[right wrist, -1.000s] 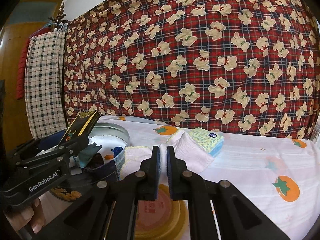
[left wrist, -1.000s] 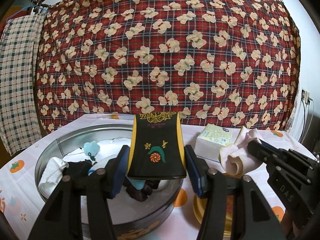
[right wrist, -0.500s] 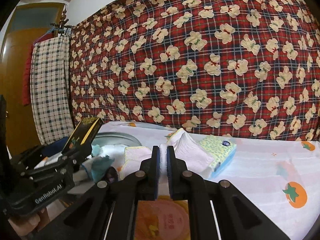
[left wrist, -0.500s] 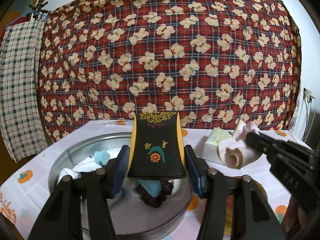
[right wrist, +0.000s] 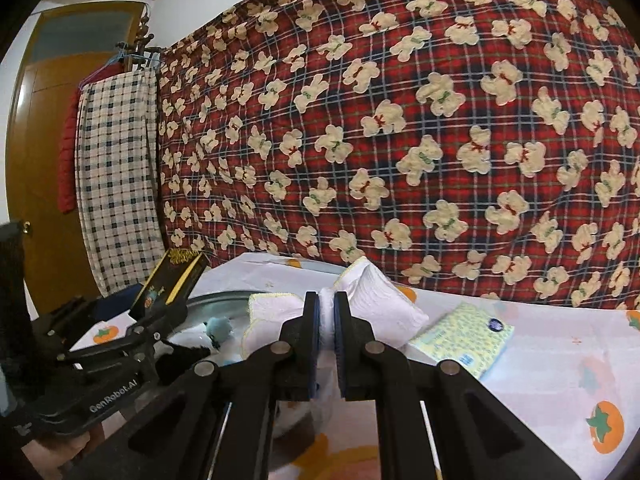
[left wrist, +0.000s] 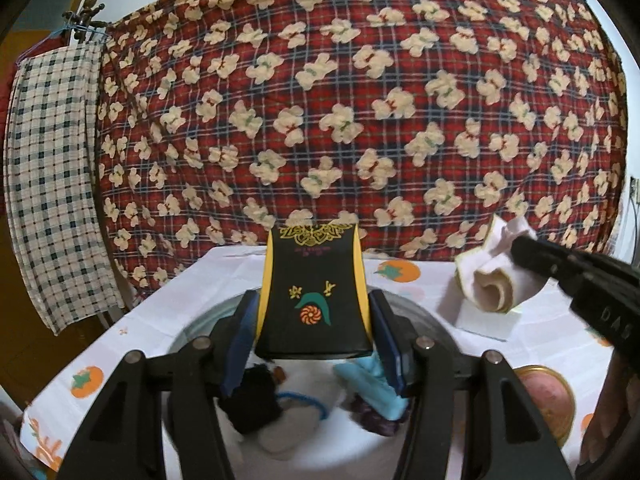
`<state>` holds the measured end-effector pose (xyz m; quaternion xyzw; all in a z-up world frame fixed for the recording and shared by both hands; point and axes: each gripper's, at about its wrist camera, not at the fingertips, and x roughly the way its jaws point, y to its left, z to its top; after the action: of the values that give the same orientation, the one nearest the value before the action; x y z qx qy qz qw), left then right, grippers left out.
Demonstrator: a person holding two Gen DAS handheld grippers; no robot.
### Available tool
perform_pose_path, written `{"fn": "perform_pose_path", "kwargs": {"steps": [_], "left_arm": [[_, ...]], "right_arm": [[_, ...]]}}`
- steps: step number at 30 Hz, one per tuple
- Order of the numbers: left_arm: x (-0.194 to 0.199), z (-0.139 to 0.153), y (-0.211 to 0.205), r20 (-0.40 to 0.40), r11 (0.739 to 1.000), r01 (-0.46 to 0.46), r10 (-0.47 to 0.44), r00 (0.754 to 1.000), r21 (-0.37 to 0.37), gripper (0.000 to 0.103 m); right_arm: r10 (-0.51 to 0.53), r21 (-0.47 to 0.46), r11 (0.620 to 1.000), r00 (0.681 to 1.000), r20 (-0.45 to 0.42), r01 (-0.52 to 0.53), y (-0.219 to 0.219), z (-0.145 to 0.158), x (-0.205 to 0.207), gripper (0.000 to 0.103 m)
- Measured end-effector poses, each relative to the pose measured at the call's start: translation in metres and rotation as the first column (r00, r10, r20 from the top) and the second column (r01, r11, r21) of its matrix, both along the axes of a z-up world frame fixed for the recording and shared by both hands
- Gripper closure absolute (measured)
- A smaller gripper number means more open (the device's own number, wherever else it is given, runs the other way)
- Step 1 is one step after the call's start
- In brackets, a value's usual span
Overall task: Organize soft objects
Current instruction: 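Open the left tool to drop the box while the right tool drops the cloth into the tin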
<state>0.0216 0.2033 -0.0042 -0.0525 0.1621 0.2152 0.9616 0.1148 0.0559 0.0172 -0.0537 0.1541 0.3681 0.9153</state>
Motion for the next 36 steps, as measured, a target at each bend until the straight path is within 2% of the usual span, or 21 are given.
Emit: {"fn": "perform_pose_path", "kwargs": {"steps": [5, 11, 21, 26, 28, 29, 30, 32, 36], "left_arm": [[0.006, 0.0, 0.021, -0.046, 1.0, -0.012, 0.013, 0.999, 0.005, 0.048], [0.017, -0.005, 0.037, -0.114, 1.0, -0.014, 0.016, 0.993, 0.014, 0.048], [0.026, -0.027, 0.056, -0.198, 0.998, -0.022, 0.011, 0.98, -0.055, 0.048], [0.03, -0.035, 0.057, -0.225, 0.998, -0.022, 0.007, 0.974, -0.063, 0.048], [0.031, -0.037, 0.057, -0.236, 0.997, -0.013, -0.004, 0.972, -0.071, 0.045], [0.031, -0.039, 0.056, -0.24, 0.997, -0.013, -0.004, 0.971, -0.071, 0.035], [0.031, -0.04, 0.056, -0.243, 0.998, -0.017, 0.0, 0.97, -0.068, 0.031], [0.028, -0.041, 0.055, -0.249, 0.997, -0.019, 0.001, 0.968, -0.071, 0.021], [0.016, -0.036, 0.051, -0.22, 0.998, -0.02, 0.006, 0.976, -0.064, 0.01]], "right_arm": [[0.003, -0.033, 0.999, 1.0, -0.018, -0.003, 0.022, 0.003, 0.007, 0.095], [0.003, -0.031, 0.999, 0.993, -0.122, -0.007, 0.048, -0.004, 0.026, 0.095], [-0.025, -0.127, 0.992, 0.981, -0.192, 0.0, 0.082, -0.028, 0.042, 0.095], [-0.042, -0.177, 0.984, 0.968, -0.248, -0.003, 0.092, -0.043, 0.054, 0.094], [-0.042, -0.206, 0.978, 0.959, -0.28, -0.017, 0.093, -0.049, 0.056, 0.085], [-0.048, -0.212, 0.977, 0.958, -0.284, -0.014, 0.093, -0.05, 0.056, 0.072], [-0.049, -0.213, 0.977, 0.955, -0.293, -0.016, 0.091, -0.052, 0.055, 0.053], [-0.033, -0.187, 0.982, 0.956, -0.293, -0.023, 0.082, -0.05, 0.048, 0.034], [-0.031, -0.179, 0.984, 0.969, -0.244, -0.014, 0.073, -0.042, 0.033, 0.033]]}}
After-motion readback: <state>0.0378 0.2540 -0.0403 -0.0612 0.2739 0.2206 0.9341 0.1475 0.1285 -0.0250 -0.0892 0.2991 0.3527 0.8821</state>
